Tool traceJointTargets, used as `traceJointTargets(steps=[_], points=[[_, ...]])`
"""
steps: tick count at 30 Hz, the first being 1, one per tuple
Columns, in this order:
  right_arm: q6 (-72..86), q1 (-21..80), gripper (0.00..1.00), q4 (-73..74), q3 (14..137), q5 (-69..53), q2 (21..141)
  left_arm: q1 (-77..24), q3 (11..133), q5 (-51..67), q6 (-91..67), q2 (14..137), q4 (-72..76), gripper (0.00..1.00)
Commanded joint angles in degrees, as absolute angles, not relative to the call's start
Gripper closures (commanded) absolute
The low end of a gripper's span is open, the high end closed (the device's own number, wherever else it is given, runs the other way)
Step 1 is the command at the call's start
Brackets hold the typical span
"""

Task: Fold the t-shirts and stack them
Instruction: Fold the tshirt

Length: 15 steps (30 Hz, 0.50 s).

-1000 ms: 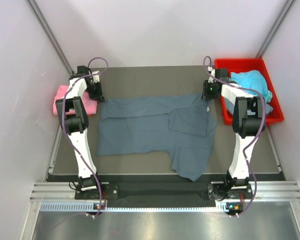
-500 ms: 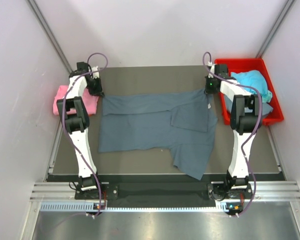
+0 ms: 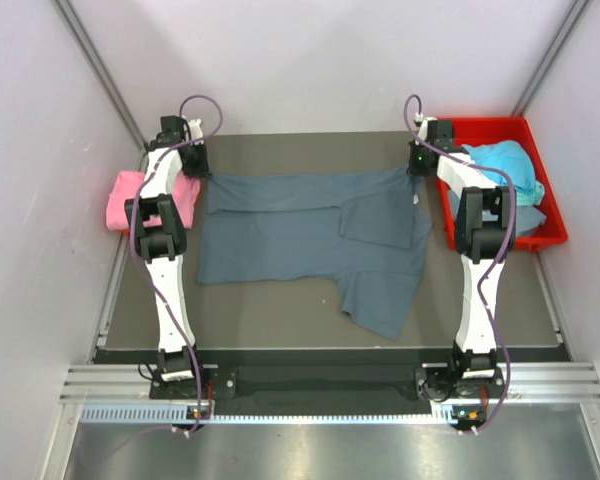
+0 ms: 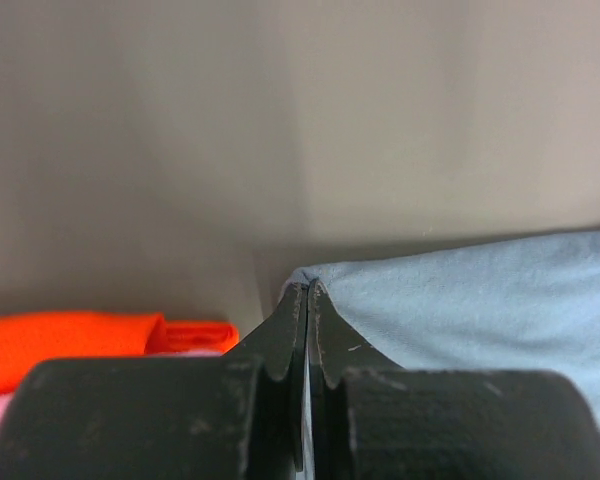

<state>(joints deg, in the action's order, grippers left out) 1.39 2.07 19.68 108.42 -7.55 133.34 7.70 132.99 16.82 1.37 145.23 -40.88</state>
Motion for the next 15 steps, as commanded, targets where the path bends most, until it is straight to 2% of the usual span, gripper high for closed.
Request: traceJointTargets(steps=[1, 6, 7, 8, 9, 10, 11, 13, 15], points=[[0.4, 1.8, 1.0, 15.6, 113.0, -6.1, 134.9, 7.0, 137.0, 14.5, 1.6, 146.1, -35.3, 1.0], [0.5, 1.8, 0.98, 15.4, 115.0, -5.0, 135.8, 6.5, 137.6, 13.1, 1.5, 146.6, -34.5, 0.98], [0.4, 1.9, 0.95, 15.4, 115.0, -4.7, 135.4, 6.3, 137.8, 12.8, 1.5, 146.3, -34.8, 0.93], [0.4, 1.9, 0.79, 15.6, 114.8, -4.8, 134.2, 6.2, 138.0, 12.5, 1.5, 145.9, -35.1, 0.87], [-1.4, 1.9, 0.68, 15.6, 114.1, -4.8, 133.3, 6.2, 138.2, 12.1, 1.8, 144.3, -35.4, 0.78], [-1.8, 1.9, 0.6, 15.7, 113.6, -4.5, 132.2, 6.2, 138.3, 12.0, 1.7, 143.3, -36.4, 0.55], [-2.4, 1.9, 0.53, 15.6, 112.9, -3.9, 129.3, 6.3, 138.2, 11.7, 1.5, 140.4, -37.0, 0.48], [-4.0, 1.8, 0.5, 15.3, 109.4, -1.9, 125.6, 6.2, 137.3, 10.8, 0.8, 136.4, -38.4, 0.41], [-4.4, 1.8, 0.47, 15.6, 105.1, -0.2, 119.4, 6.4, 132.9, 10.9, 0.3, 128.8, -38.6, 0.38]])
